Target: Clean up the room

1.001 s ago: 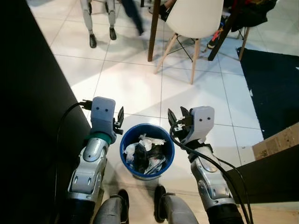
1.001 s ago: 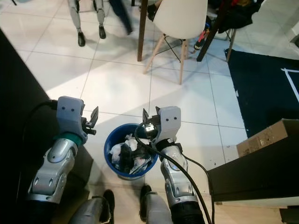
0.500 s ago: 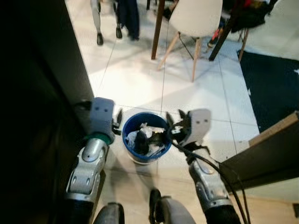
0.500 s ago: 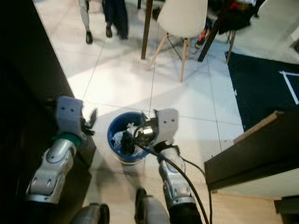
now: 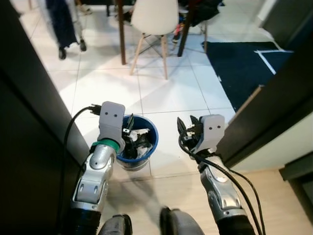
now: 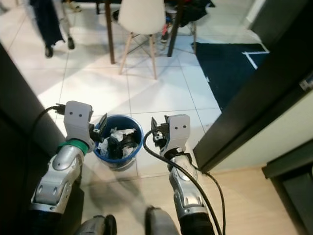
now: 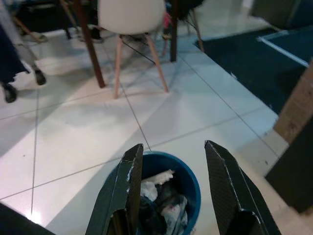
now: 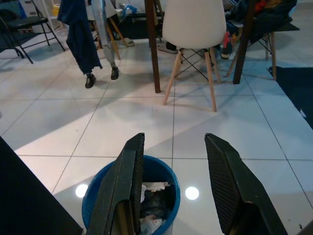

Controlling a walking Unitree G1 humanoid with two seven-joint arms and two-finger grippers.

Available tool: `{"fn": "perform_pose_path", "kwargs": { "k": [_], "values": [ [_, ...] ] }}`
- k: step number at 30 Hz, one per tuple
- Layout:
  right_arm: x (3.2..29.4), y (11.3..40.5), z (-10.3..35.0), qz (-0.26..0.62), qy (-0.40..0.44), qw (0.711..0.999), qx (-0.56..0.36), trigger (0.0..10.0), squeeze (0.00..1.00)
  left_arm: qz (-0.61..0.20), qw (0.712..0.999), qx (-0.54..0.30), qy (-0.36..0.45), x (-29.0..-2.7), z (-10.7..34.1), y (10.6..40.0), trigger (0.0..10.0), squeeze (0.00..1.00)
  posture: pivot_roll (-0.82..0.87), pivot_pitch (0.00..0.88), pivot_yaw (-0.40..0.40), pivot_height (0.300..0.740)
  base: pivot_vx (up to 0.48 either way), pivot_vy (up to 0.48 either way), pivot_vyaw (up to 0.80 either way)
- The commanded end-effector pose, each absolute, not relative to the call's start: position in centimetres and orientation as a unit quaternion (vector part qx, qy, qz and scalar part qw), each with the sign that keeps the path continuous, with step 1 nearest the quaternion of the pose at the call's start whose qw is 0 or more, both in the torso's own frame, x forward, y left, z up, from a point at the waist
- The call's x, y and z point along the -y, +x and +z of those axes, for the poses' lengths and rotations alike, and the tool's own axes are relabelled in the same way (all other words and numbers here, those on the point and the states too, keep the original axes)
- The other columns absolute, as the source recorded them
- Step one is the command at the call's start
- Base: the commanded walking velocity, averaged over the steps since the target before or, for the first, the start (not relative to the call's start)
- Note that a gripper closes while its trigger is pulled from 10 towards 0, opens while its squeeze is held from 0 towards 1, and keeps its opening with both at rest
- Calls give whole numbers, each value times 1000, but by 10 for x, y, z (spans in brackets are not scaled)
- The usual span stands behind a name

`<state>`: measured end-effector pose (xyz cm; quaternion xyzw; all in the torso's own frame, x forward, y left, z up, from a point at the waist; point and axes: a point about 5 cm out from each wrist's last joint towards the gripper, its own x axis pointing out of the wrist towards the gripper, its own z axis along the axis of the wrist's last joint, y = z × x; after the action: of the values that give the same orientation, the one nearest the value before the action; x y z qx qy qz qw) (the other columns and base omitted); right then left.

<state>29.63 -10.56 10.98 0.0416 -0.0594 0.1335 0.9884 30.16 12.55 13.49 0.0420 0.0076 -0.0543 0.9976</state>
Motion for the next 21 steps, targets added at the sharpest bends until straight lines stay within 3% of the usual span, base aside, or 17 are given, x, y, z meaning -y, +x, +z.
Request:
{"fn": "perform_pose_path", "kwargs": {
  "k": [1,4,21],
  "values": [
    [108,296,107,131,44,989,53,10000,0,-54,997,-16,43,-126,131,300,10000,0,-46,117,12,740,0,0,0],
    [108,296,107,132,44,989,53,10000,0,-54,997,-17,42,-126,131,300,10000,0,-45,117,12,740,0,0,0],
    [107,297,108,132,44,989,55,10000,0,-54,997,-19,41,-127,131,300,10000,0,-48,119,15,740,0,0,-800]
  ]
}}
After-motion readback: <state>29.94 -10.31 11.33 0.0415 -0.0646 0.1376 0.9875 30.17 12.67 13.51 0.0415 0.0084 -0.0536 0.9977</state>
